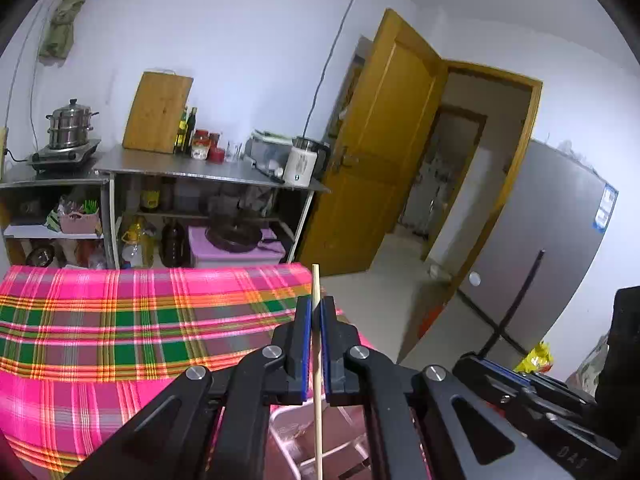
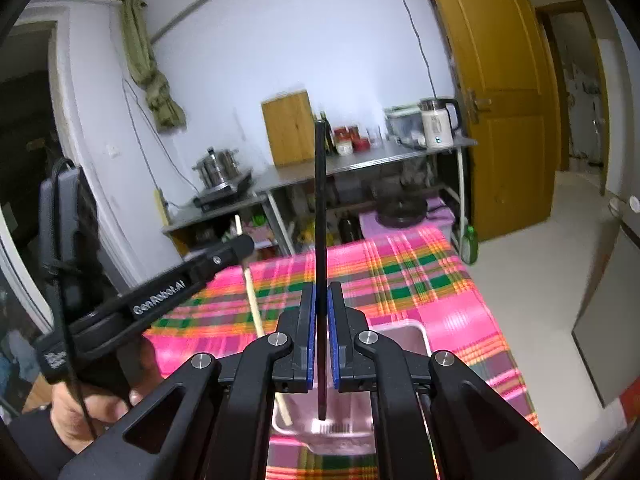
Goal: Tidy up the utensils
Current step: 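Lower both chopsticks into the holder and open both tools, then move both open tools back to the remaining chopsticks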
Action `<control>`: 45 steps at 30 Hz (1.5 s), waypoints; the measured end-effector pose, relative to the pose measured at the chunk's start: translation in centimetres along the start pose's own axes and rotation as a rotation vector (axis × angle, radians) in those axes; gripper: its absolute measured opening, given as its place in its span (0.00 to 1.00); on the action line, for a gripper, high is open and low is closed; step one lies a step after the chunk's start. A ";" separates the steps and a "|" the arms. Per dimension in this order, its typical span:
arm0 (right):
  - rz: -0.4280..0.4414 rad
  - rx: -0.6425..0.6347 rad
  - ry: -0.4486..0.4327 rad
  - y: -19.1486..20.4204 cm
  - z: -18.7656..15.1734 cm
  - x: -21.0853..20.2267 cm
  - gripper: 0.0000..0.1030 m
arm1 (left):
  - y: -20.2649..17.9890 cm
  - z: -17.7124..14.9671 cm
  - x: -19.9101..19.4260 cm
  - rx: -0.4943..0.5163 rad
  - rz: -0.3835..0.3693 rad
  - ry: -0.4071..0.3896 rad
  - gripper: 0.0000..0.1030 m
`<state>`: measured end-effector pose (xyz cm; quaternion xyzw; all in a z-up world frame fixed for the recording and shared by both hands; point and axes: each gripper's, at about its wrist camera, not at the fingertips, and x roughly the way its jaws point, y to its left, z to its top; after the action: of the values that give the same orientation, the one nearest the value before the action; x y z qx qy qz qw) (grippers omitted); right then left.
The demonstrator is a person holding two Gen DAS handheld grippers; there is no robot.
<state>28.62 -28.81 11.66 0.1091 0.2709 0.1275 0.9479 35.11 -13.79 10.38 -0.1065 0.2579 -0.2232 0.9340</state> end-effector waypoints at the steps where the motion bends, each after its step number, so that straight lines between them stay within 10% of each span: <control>1: 0.000 0.006 0.017 -0.2 -0.7 0.4 0.06 | 0.0 -0.3 0.1 0.003 0.000 0.006 0.04; 21: -0.012 0.069 0.170 -1.4 -6.9 0.4 0.07 | 0.4 -6.5 -6.0 0.034 0.007 0.118 0.05; 45: 0.030 -0.002 0.123 1.7 -11.4 -5.7 0.19 | 2.9 -14.4 -15.2 -0.040 0.074 0.125 0.22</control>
<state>17.45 -27.32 5.47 0.1040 0.3270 0.1485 0.9275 16.84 -5.24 3.89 -0.1013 0.3236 -0.1895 0.9215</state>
